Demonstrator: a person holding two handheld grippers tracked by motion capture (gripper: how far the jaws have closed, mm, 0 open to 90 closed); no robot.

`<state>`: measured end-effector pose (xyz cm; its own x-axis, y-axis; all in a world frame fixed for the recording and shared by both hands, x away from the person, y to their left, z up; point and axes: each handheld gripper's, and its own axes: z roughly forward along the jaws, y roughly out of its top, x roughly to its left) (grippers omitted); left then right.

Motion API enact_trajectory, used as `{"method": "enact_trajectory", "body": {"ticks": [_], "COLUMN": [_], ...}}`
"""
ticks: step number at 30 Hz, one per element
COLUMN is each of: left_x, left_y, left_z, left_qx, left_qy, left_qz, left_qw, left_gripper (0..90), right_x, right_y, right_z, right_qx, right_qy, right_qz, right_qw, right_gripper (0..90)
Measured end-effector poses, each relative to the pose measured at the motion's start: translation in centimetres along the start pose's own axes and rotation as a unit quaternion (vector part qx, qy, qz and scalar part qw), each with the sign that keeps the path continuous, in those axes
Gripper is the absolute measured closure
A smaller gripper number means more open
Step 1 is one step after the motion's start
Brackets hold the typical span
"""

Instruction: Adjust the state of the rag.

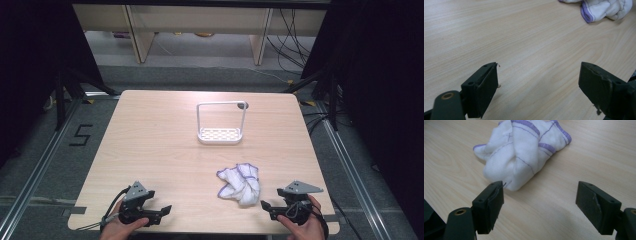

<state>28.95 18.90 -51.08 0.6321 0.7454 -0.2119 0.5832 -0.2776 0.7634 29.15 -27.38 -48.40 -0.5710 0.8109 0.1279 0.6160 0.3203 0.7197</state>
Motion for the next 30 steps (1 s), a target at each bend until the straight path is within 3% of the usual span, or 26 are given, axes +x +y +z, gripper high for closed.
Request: {"method": "enact_trajectory", "body": {"ticks": [1,3,4,7,8,9,13,14,17,18,19,20,23,27,28,30], "left_x": [0.0,-0.2,-0.2,-0.3,-0.1,-0.1,-0.1,-0.1,-0.2,-0.1,-0.1,0.0,-0.2,0.0,0.0,0.0], "left_y": [0.0,0.1,0.1,0.0,0.1,0.1,0.1,0.0,0.0,0.0,0.0,0.0,0.0,0.0,0.0,0.0], "left_z": [0.0,0.1,0.1,0.2,0.1,0.1,0.1,0.2,0.3,0.3,0.3,0.2,0.3,0.3,0.3,0.2], "left_qx": [0.0,0.0,0.004,0.001,0.009,0.009,0.011,0.005,-0.003,0.002,0.002,0.011,0.008,0.012,0.012,0.015], "left_qy": [0.0,-0.002,0.003,-0.001,0.001,0.001,0.001,0.001,0.007,0.005,0.005,0.002,0.003,0.005,0.006,0.005], "left_qz": [0.0,-0.006,0.006,0.0,0.01,0.01,0.009,0.005,-0.002,-0.003,-0.003,0.011,0.006,0.008,0.006,0.008], "left_qw": [1.0,1.0,1.0,1.0,0.9999,0.9999,0.9999,1.0,1.0,1.0,1.0,0.9999,0.9999,0.9999,0.9999,0.9998], "left_gripper": [15.5,15.4,15.5,15.5,15.4,15.5,15.5,15.5,15.5,15.4,15.4,15.4,15.5,15.5,15.5,15.4], "right_x": [0.4,0.1,0.4,0.4,0.6,1.0,1.1,1.3,1.8,1.9,2.2,2.3,2.8,3.5,3.6,3.6], "right_y": [0.0,0.1,0.1,0.4,0.6,0.6,1.3,1.7,1.9,2.2,2.4,2.6,3.5,4.3,5.0,5.6], "right_z": [-0.1,-0.2,-0.2,-0.3,-0.4,-0.4,-0.5,-0.7,-1.0,-1.1,-1.2,-1.1,-0.8,-0.4,0.2,1.2], "right_qx": [0.001,-0.003,-0.005,-0.005,-0.004,-0.003,-0.01,-0.024,-0.025,-0.031,-0.024,-0.025,-0.023,-0.018,-0.015,-0.001], "right_qy": [-0.002,-0.006,0.001,-0.006,-0.006,-0.009,-0.008,-0.013,-0.015,-0.014,-0.009,-0.011,-0.01,-0.01,-0.007,-0.004], "right_qz": [0.022,-0.004,0.012,-0.004,-0.006,0.01,-0.019,-0.026,-0.026,-0.047,-0.038,-0.042,-0.054,-0.048,-0.071,-0.083], "right_qw": [0.9998,1.0,0.9999,1.0,1.0,0.9999,0.9997,0.9993,0.9993,0.9983,0.9989,0.9988,0.9982,0.9986,0.9974,0.9966], "right_gripper": [23.3,23.1,23.1,23.1,23.2,23.3,24.4,25.3,25.6,26.9,26.9,26.9,26.9,26.7,25.5,23.7]}}
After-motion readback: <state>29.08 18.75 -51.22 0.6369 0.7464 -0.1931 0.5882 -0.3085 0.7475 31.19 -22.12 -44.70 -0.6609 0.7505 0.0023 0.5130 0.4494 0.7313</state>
